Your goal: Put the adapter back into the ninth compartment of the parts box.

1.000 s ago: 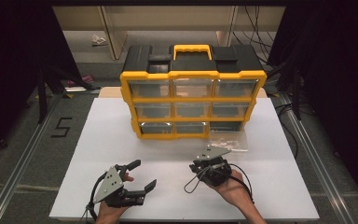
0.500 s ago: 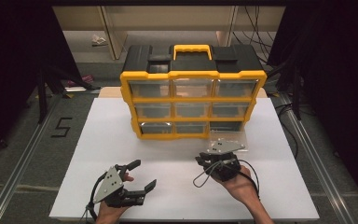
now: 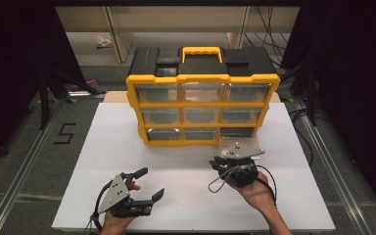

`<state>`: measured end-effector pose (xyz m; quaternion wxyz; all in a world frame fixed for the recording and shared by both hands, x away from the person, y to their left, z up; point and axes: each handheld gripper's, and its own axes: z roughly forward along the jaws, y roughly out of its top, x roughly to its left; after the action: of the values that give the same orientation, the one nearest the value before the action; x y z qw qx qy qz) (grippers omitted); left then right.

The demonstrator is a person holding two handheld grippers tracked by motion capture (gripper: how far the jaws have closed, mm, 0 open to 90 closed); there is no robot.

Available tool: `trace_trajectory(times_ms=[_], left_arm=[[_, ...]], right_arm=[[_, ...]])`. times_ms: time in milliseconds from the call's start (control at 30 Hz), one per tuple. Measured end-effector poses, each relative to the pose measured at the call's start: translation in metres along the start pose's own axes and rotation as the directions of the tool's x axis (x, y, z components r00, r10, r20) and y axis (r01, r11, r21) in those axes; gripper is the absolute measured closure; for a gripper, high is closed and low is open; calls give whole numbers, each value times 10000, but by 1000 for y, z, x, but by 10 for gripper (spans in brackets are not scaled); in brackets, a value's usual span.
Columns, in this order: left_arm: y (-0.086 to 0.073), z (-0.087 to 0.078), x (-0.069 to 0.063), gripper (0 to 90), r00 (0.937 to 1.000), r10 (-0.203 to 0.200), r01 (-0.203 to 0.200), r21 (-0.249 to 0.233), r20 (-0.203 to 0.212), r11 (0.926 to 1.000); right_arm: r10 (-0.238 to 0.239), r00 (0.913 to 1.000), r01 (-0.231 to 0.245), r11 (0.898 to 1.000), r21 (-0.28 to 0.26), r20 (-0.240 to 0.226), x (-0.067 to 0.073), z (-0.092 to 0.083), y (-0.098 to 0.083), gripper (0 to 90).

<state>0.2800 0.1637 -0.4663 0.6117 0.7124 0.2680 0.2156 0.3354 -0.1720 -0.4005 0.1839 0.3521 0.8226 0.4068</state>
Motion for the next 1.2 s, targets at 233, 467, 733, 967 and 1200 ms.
trace_trajectory(times_ms=[233,467,733,967,1200], left_arm=[[0,0,0,167,10000,1,-1,3,-8,10000],[0,0,0,167,10000,1,-1,-5,-10,10000],[0,0,0,167,10000,-8,8,4,-4,10000],[0,0,0,167,10000,4,-4,0,4,10000],[0,0,0,167,10000,1,-1,5,6,10000]], right_arm=[[148,9998,-145,9997,-191,145,-6,-5,0,762],[315,9989,-303,9990,-329,361,-15,-8,0,763],[650,9963,-621,9968,-503,564,-26,-13,-3,764],[784,9948,-740,9949,-679,657,-29,-17,-2,764],[923,9929,-861,9929,-819,756,-35,-21,-2,764]])
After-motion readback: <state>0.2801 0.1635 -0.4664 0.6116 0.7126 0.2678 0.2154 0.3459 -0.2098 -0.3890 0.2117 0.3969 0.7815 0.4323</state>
